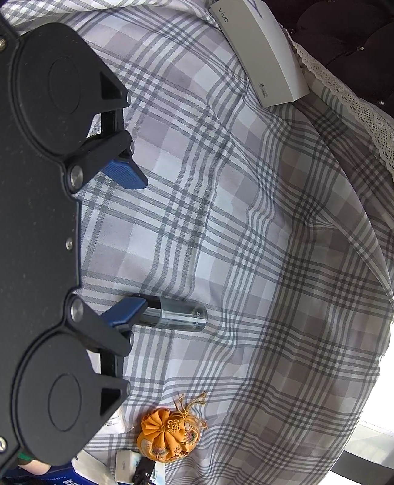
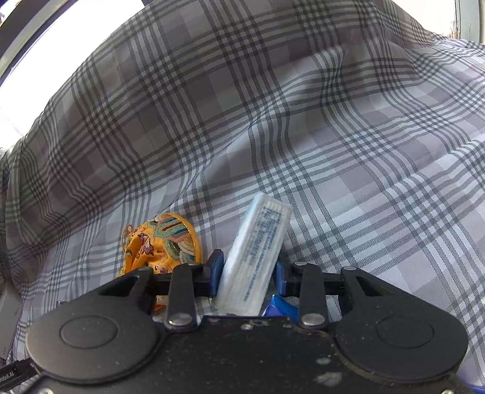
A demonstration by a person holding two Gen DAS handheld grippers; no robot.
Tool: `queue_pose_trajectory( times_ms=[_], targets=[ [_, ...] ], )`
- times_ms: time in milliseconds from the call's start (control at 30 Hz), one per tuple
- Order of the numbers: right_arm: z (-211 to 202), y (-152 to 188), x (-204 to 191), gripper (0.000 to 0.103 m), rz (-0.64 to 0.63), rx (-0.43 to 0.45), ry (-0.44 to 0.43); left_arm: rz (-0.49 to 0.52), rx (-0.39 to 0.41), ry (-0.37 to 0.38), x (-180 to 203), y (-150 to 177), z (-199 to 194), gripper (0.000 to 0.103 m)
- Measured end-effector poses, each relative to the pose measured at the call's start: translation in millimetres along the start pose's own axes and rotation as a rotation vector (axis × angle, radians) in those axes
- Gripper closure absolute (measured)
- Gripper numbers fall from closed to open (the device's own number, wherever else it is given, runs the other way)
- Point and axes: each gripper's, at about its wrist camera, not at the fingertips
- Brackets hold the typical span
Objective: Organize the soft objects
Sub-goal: 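Grasp the black cylinder with the left tool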
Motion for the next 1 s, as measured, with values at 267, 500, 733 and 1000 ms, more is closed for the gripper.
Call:
queue_pose_trajectory(
  times_ms=[267,500,733,1000],
  targets=[
    [-9,10,-3,0.077,-0.050,0.100,-0.026,0.003,0.003,0.010,3,3,1,0.029],
    [-14,15,-3,0.077,-0.066,0.146,-0.050,0.030,0.007,0.000,20,2,6,0.029],
    [-15,17,-2,0.077,-0.063,0.164,-0.068,0.037,0.023,-0.023,34,-14,6,0.029],
    [-15,17,0,0.077,-0.051,0.163,-0.075,0.103,-0.027,-0.023,49,-29,28,0.029]
  ],
)
Point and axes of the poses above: each gripper's, at about its wrist camera, not at the fingertips, and z roughly the way its jaws point, x to its right, y to its underside, and after that the axes turned 4 degrees about -z, right-handed
